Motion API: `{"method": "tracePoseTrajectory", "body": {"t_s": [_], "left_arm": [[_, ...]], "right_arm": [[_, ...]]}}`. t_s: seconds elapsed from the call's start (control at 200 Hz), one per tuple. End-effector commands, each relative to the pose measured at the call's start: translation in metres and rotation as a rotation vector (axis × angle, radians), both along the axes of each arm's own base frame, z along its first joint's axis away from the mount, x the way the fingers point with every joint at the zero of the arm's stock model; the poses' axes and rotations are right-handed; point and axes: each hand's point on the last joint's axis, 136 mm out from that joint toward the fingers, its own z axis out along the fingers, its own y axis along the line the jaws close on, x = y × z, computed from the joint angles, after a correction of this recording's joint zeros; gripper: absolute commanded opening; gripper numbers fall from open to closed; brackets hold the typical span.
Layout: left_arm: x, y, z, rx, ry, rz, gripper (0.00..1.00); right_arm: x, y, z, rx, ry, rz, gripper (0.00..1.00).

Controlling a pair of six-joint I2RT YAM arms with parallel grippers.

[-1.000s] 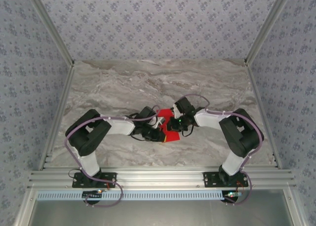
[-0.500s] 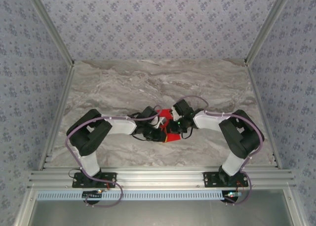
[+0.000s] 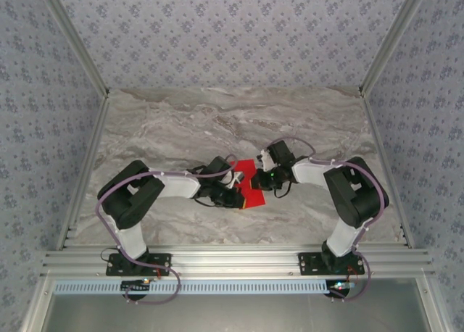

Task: Fold a paper plane with a square sheet of paper (fold left side to right side)
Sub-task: Fold the triangle a second time at the center of the table.

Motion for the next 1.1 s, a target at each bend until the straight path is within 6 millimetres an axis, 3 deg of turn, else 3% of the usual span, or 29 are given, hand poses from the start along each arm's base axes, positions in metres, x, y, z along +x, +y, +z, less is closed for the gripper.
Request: {"method": "tracePoseTrajectory", "body": {"t_s": [0.0, 0.18, 0.325, 0.45, 0.55, 0.685, 0.809, 0.974, 1.094], "left_arm": [[-0.015, 0.037, -0.046, 0.188, 0.066, 0.047, 0.0], [-0.014, 0.036, -0.044, 0.174, 0.059, 0.045, 0.0], [-0.011, 0.031, -0.037, 0.146, 0.042, 0.041, 0.0], [-0.007, 0.025, -0.029, 0.124, 0.024, 0.037, 0.0], [-0.005, 0.023, -0.025, 0.114, 0.016, 0.035, 0.0], [-0.004, 0.022, -0.023, 0.11, 0.013, 0.034, 0.0], [-0.004, 0.021, -0.022, 0.104, 0.01, 0.033, 0.0], [-0.003, 0.019, -0.017, 0.09, -0.002, 0.033, 0.0], [0.001, 0.016, -0.007, 0.063, -0.013, 0.034, 0.0]], "right_arm": [[0.014, -0.018, -0.009, -0.043, -0.028, -0.012, 0.04], [0.035, -0.038, -0.014, -0.048, -0.019, -0.055, 0.04], [0.045, -0.046, 0.009, -0.04, -0.073, -0.073, 0.04], [0.037, -0.045, 0.038, -0.037, -0.134, -0.068, 0.05], [0.02, -0.033, 0.047, -0.009, -0.136, -0.049, 0.05], [-0.007, -0.004, 0.039, 0.061, -0.085, -0.009, 0.05], [-0.009, 0.014, 0.025, 0.078, -0.051, 0.012, 0.05], [0.003, 0.015, 0.009, 0.047, -0.024, 0.0, 0.05], [0.002, 0.005, -0.005, -0.014, 0.008, -0.017, 0.05]]}}
